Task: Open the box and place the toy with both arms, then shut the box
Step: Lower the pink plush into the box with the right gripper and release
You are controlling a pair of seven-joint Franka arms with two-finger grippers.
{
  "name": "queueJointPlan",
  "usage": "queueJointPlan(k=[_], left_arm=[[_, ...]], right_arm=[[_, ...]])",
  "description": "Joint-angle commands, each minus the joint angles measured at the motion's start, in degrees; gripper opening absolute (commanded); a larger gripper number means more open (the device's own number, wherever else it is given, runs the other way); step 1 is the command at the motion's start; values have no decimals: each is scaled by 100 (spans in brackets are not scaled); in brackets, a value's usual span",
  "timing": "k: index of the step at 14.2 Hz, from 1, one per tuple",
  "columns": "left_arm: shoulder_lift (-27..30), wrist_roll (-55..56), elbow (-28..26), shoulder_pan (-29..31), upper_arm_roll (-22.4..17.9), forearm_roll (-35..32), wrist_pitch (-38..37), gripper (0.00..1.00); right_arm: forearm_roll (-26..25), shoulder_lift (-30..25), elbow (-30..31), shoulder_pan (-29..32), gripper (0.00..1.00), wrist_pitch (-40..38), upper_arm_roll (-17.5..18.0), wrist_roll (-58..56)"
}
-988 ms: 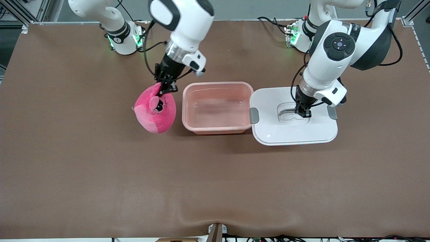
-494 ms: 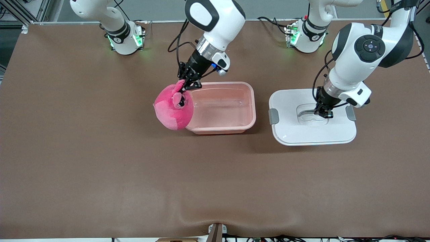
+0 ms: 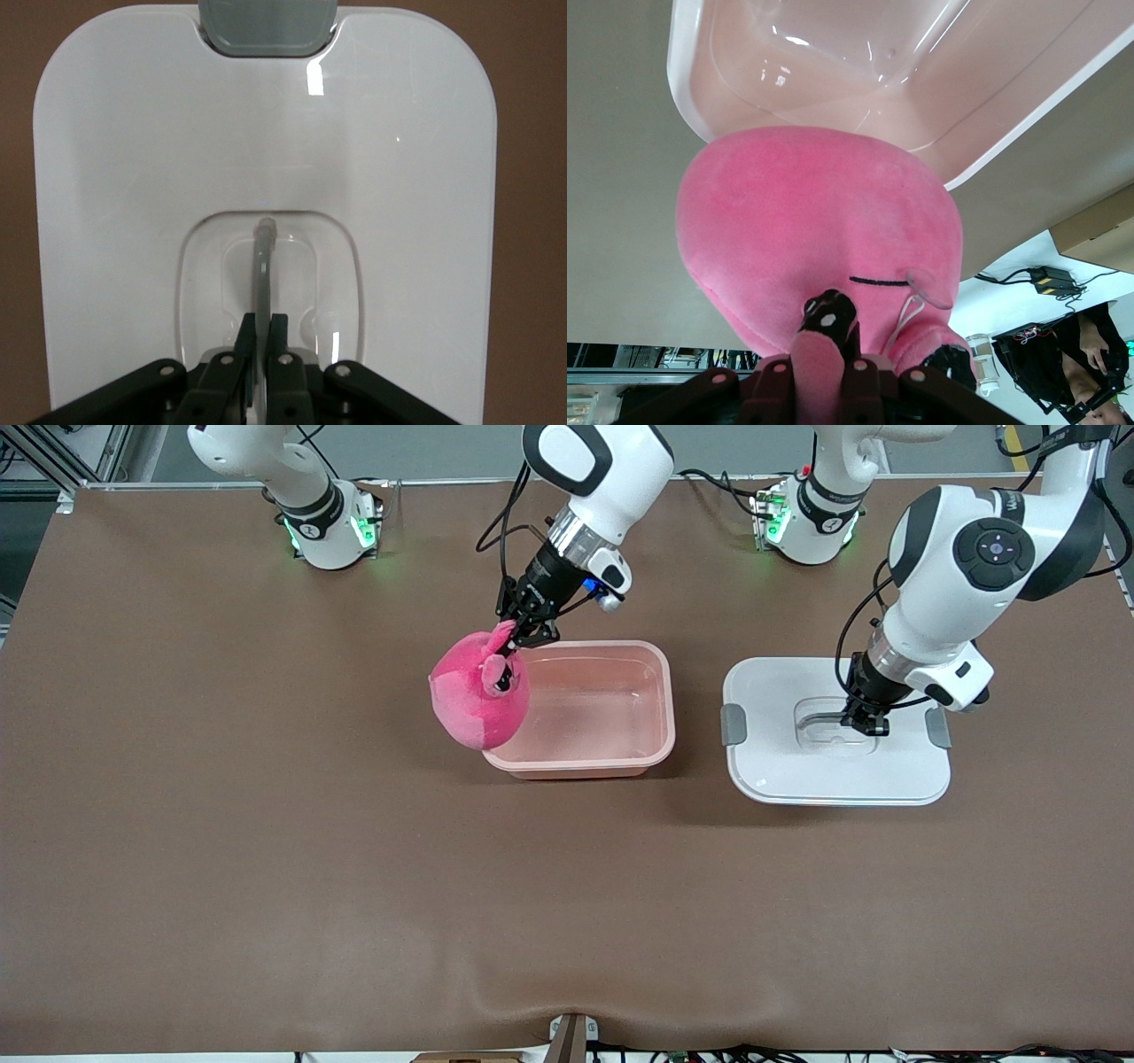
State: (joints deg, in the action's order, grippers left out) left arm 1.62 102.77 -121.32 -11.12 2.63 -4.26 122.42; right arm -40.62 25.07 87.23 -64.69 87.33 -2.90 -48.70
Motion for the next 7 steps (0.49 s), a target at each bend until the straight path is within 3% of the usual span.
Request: queueJointPlan(k=[1,2,7], left_arm=[[225,-300,-173,74,54,-57,36,0],[225,-301,-173,135,36,-57,27,0],[233,-284,-164,277,54,48,19,0]], right_arm=[[-130,200,-373,-44,85,-146,-70,36],[-130,192,-391,-61,100,-155,-79,10],[-77,165,-611,-79,100,-400,-70,9]])
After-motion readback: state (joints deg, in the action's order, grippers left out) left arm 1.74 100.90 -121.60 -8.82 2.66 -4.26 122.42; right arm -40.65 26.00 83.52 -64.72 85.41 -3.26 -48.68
